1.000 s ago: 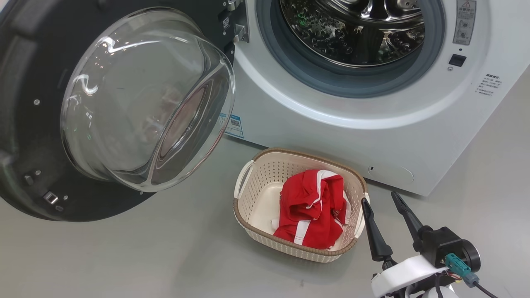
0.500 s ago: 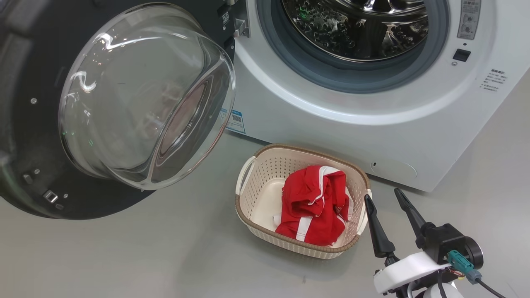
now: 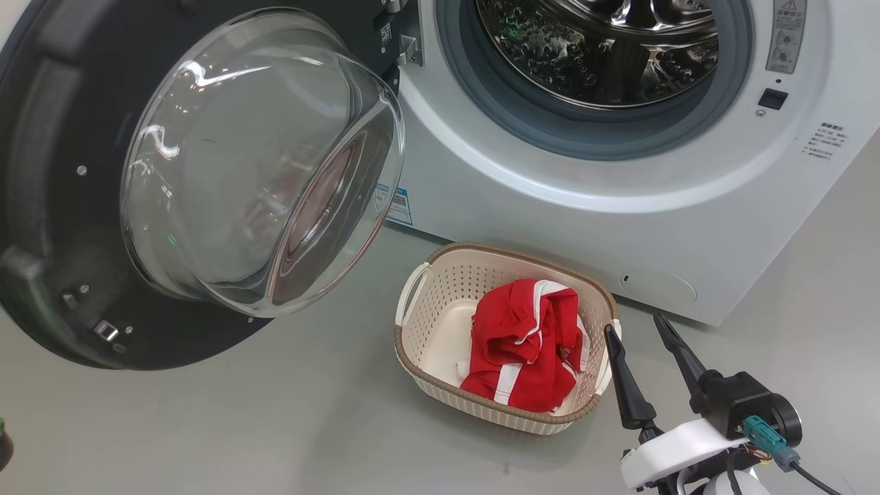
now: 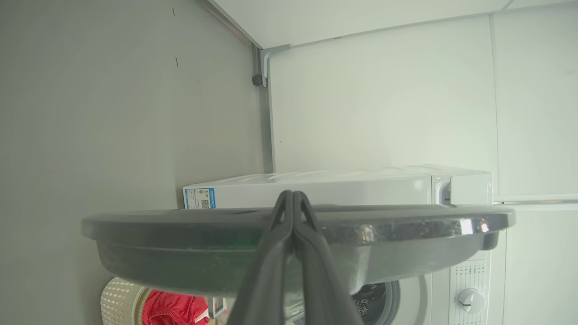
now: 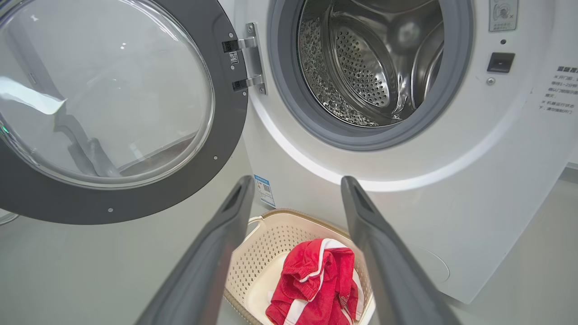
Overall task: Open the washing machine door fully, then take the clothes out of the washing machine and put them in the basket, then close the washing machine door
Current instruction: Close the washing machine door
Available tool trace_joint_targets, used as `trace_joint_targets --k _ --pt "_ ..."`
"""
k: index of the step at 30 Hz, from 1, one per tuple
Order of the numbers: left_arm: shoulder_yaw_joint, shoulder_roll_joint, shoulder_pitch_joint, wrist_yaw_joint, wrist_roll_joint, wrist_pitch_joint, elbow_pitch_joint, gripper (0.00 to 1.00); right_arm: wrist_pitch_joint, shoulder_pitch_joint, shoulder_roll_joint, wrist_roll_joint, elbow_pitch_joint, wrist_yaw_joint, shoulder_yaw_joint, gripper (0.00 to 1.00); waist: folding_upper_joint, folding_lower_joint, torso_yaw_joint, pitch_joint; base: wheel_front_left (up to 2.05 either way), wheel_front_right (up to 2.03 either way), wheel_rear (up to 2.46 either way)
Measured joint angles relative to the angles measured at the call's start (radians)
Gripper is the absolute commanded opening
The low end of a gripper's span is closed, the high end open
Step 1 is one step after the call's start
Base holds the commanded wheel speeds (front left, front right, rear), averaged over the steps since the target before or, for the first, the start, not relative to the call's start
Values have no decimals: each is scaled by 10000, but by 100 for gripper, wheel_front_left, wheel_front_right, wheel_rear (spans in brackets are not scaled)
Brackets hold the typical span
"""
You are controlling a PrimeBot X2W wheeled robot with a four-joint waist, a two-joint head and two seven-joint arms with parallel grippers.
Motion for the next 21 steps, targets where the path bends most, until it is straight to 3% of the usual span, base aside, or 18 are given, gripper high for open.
trace_joint_targets --k 21 --pt "-700 -408 94 -913 -765 2295 -299 0 0 2 8 0 4 2 -84 100 0 0 -190 -19 0 0 0"
